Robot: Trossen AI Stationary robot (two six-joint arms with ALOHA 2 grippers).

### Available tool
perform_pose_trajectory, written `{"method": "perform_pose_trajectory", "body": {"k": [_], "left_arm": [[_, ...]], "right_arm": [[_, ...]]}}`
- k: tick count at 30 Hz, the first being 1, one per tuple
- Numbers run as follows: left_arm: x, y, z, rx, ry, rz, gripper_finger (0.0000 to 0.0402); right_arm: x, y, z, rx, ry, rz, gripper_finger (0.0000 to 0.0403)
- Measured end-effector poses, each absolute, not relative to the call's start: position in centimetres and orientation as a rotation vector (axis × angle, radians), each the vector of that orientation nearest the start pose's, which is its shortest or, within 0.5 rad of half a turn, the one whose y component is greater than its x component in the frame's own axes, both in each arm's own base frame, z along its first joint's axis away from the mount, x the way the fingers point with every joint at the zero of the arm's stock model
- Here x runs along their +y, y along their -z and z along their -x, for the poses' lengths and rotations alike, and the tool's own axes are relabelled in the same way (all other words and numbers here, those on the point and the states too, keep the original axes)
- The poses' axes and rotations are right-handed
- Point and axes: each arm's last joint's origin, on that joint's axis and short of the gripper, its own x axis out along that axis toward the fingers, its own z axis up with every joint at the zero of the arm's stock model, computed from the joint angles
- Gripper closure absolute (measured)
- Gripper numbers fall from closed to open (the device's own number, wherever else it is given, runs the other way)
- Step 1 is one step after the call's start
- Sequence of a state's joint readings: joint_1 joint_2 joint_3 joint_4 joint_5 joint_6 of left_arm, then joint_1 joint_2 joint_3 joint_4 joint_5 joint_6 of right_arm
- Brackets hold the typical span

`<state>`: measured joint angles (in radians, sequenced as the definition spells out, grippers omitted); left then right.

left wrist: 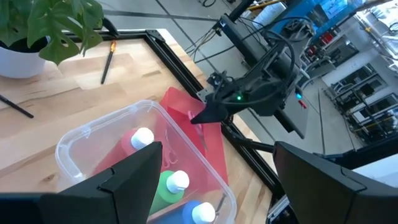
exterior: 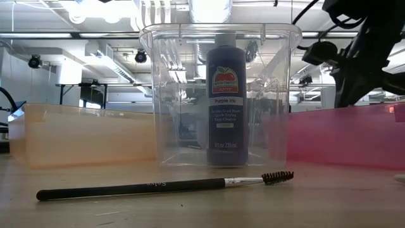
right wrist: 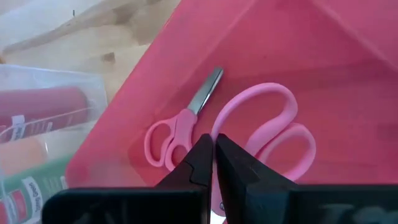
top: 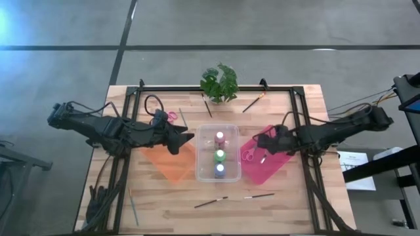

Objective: Pick & Place Paint Supplies
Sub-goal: Put the right scissors into the pink bin

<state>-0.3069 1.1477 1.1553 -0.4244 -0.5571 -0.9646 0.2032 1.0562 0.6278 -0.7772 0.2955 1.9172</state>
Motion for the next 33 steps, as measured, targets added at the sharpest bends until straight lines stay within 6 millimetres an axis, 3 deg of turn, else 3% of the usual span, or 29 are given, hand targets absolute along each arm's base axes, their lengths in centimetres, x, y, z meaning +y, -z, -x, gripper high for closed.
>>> {"method": "perform_pose_trajectory", "body": {"k": [27,33], "left_arm": [[-5.87,-36.85,-23.4,0.244,-0.383,0.756,0.0085],[-5.88,-36.85,-23.4,0.247,-0.378,0.753,0.0085]], "right_arm": [[2.56,-19.29,-17.53,0.647,1.132,-1.353,0.0394],[2.35,-19.31,-17.52,0.636,1.139,-1.339,0.0345]]}}
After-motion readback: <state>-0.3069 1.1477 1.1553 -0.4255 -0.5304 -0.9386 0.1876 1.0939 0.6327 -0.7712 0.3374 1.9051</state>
